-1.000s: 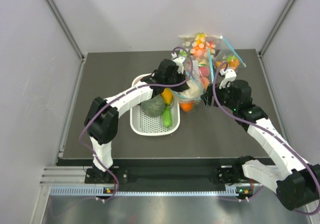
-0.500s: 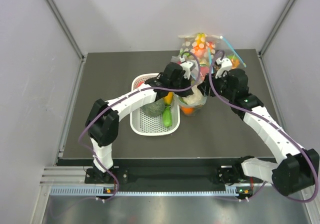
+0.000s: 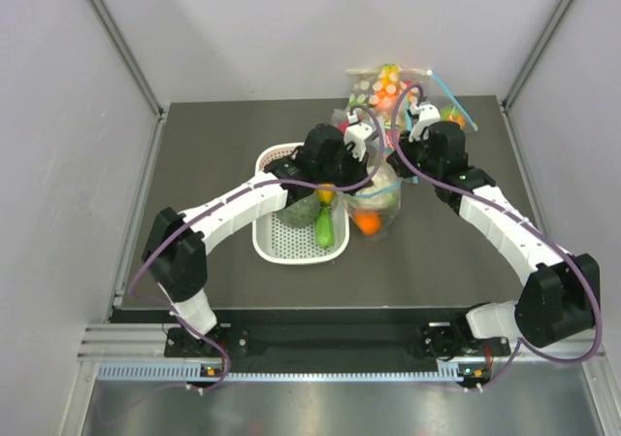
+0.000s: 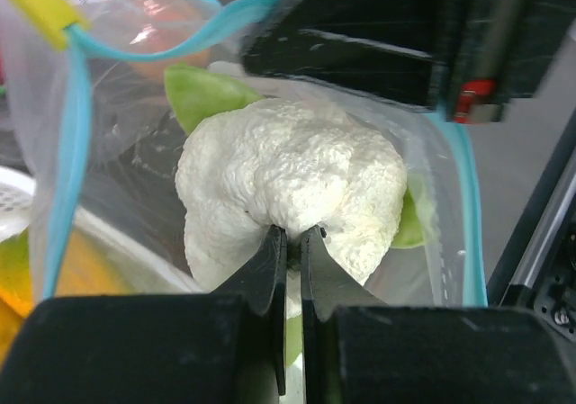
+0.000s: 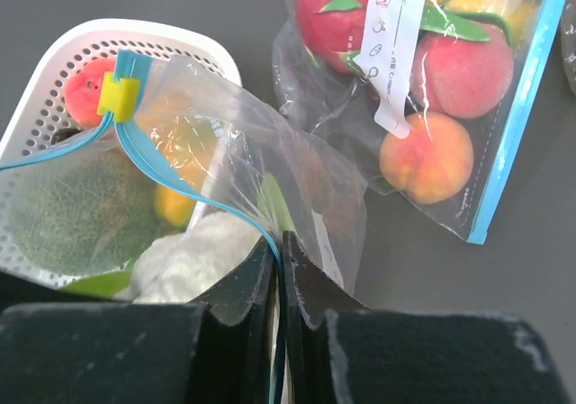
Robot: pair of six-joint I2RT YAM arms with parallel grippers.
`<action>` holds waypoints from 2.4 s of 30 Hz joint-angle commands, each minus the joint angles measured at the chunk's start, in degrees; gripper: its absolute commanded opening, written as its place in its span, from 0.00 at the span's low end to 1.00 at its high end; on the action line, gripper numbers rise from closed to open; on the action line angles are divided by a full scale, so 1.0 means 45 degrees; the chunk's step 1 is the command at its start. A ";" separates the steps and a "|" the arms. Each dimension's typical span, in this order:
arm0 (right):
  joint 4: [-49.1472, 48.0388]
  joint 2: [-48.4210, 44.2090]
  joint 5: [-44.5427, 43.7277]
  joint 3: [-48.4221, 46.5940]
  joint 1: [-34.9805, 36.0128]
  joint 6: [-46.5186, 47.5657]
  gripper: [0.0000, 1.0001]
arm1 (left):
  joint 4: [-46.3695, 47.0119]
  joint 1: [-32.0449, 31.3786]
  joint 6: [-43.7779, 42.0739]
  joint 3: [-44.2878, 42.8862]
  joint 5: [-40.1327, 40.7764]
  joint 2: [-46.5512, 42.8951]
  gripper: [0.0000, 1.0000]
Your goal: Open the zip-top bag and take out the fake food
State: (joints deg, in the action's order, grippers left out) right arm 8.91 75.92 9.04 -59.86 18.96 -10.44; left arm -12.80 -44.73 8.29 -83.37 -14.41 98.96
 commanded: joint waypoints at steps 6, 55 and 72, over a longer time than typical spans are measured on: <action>-0.0495 0.0375 -0.0074 -0.0352 -0.0053 -0.0142 0.05 | 0.2042 -0.0099 -0.1023 -0.0455 -0.2049 -0.0545 0.00; -0.0026 -0.1012 -0.1422 0.1074 -0.0132 -0.0005 0.08 | 0.2727 0.0799 0.1926 -0.0379 -0.5607 -0.1716 0.00; 0.0149 -0.1539 -0.1364 0.1250 -0.0151 -0.0024 0.08 | 0.6085 0.1774 0.2454 0.1357 -0.1663 -0.4702 0.00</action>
State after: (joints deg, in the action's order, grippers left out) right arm 9.63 70.91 3.05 -52.25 18.57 -10.59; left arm 7.27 -38.30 17.89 -79.96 -25.78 81.41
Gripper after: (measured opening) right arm 0.081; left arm 0.051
